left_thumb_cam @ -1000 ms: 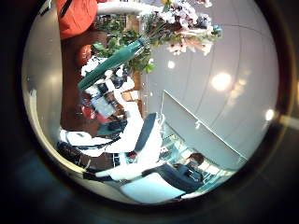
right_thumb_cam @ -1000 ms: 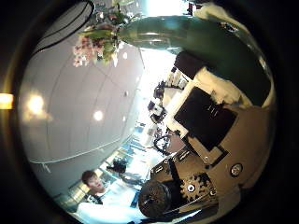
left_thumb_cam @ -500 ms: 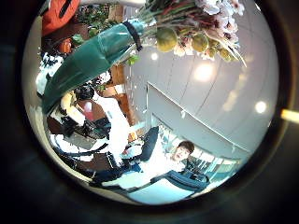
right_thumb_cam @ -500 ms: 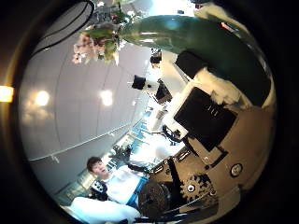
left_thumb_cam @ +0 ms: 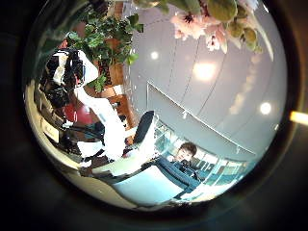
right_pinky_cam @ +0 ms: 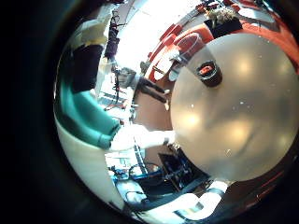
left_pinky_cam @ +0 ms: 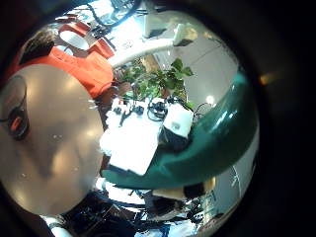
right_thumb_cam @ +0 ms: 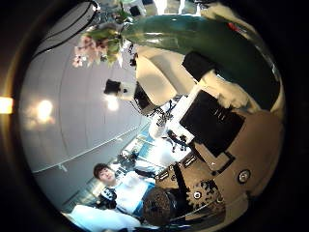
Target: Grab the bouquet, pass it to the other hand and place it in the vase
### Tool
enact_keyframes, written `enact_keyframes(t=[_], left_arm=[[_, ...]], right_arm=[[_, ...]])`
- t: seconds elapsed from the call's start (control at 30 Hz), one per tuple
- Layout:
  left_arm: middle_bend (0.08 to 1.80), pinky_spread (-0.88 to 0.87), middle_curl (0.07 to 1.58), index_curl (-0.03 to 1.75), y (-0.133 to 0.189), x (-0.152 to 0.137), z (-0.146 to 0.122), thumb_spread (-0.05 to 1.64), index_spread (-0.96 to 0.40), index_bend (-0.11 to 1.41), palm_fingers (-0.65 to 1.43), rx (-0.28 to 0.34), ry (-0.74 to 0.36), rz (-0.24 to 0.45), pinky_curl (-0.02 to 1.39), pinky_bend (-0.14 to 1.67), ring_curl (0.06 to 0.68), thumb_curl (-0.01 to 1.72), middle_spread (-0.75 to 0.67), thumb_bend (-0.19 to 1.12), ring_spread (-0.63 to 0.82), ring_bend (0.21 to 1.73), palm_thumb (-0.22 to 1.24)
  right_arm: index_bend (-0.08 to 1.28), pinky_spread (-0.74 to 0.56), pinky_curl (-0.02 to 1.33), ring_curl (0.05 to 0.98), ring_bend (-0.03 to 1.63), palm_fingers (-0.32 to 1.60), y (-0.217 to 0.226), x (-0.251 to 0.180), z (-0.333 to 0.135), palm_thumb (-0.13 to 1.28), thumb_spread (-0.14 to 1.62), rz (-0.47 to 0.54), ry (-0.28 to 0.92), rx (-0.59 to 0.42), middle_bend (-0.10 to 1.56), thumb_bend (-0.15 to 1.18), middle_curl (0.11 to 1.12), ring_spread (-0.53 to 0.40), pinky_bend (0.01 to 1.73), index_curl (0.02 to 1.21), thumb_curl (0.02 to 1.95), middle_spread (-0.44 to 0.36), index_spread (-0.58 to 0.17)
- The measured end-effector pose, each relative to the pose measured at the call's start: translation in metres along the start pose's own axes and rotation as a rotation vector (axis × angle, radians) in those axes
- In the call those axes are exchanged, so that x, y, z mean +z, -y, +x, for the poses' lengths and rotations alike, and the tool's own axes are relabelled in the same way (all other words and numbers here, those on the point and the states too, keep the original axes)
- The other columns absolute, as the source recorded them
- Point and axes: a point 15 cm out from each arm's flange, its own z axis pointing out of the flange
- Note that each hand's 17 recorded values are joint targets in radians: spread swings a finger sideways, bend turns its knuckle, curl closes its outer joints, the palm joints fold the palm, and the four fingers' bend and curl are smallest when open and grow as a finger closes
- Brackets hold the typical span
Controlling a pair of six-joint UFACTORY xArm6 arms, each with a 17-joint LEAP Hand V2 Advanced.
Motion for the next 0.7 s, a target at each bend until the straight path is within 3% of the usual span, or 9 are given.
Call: enact_keyframes(t=[0.13, 0.27, 0.37, 0.53, 0.63, 0.7], left_arm=[[0.65, 0.3, 0.53, 0.29, 0.001, 0.006, -0.004, 0.94, 0.1, 0.14, 0.53, -0.059, -0.004, -0.027, 0.32, 0.25, 0.221, 0.35, 0.05, -0.01, 0.26, 0.66, 0.42], [0.76, -0.09, 0.62, 0.24, 0.002, 0.014, -0.015, 0.95, -0.01, 0.11, 0.93, -0.141, 0.003, -0.07, 0.44, 0.66, 0.311, 0.4, -0.12, 0.04, -0.13, 0.95, 0.62], [0.78, -0.29, 0.7, 0.23, 0.0, 0.012, -0.02, 0.93, -0.1, 0.17, 1.09, -0.181, 0.012, -0.097, 0.55, 0.94, 0.396, 0.44, -0.22, 0.08, -0.3, 1.14, 0.79], [0.82, -0.44, 0.84, 0.28, -0.005, 0.011, -0.019, 0.92, -0.27, 0.35, 1.15, -0.186, 0.018, -0.137, 0.67, 1.19, 0.492, 0.52, -0.36, 0.13, -0.41, 1.32, 0.97], [0.85, -0.47, 0.91, 0.35, -0.003, 0.012, -0.015, 0.93, -0.37, 0.53, 1.13, -0.163, 0.015, -0.136, 0.72, 1.25, 0.521, 0.56, -0.42, 0.14, -0.43, 1.38, 1.02], [0.89, -0.49, 0.95, 0.4, -0.003, 0.012, -0.01, 0.94, -0.43, 0.64, 1.12, -0.139, 0.014, -0.133, 0.74, 1.26, 0.537, 0.59, -0.45, 0.14, -0.43, 1.41, 1.04]], right_arm=[[1.04, -0.16, 1.11, 0.78, 1.41, 1.11, 0.003, 0.001, 0.006, 1.09, 0.93, 0.006, -0.023, 0.001, 1.39, 0.06, 0.82, -0.199, 1.16, 1.09, 1.52, -0.121, -0.284], [1.05, -0.16, 1.12, 0.782, 1.41, 1.11, 0.008, -0.001, 0.01, 1.1, 0.93, 0.028, -0.039, 0.002, 1.39, 0.06, 0.82, -0.2, 1.15, 1.09, 1.52, -0.121, -0.283], [1.05, -0.16, 1.13, 0.783, 1.41, 1.11, 0.009, -0.003, 0.015, 1.1, 0.93, 0.031, -0.055, 0.01, 1.39, 0.06, 0.81, -0.2, 1.15, 1.09, 1.53, -0.121, -0.282], [1.05, -0.16, 1.13, 0.786, 1.41, 1.11, 0.011, -0.006, 0.022, 1.09, 0.94, 0.046, -0.083, 0.02, 1.4, 0.05, 0.81, -0.201, 1.16, 1.09, 1.54, -0.121, -0.281], [1.05, -0.17, 1.14, 0.787, 1.41, 1.1, 0.016, -0.012, 0.026, 1.07, 0.94, 0.071, -0.098, 0.031, 1.39, 0.03, 0.81, -0.206, 1.16, 1.09, 1.53, -0.125, -0.281], [1.03, -0.18, 1.13, 0.782, 1.4, 1.07, 0.019, -0.017, 0.03, 0.97, 0.95, 0.092, -0.11, 0.035, 1.37, -0.04, 0.81, -0.209, 1.16, 1.08, 1.47, -0.13, -0.284]])
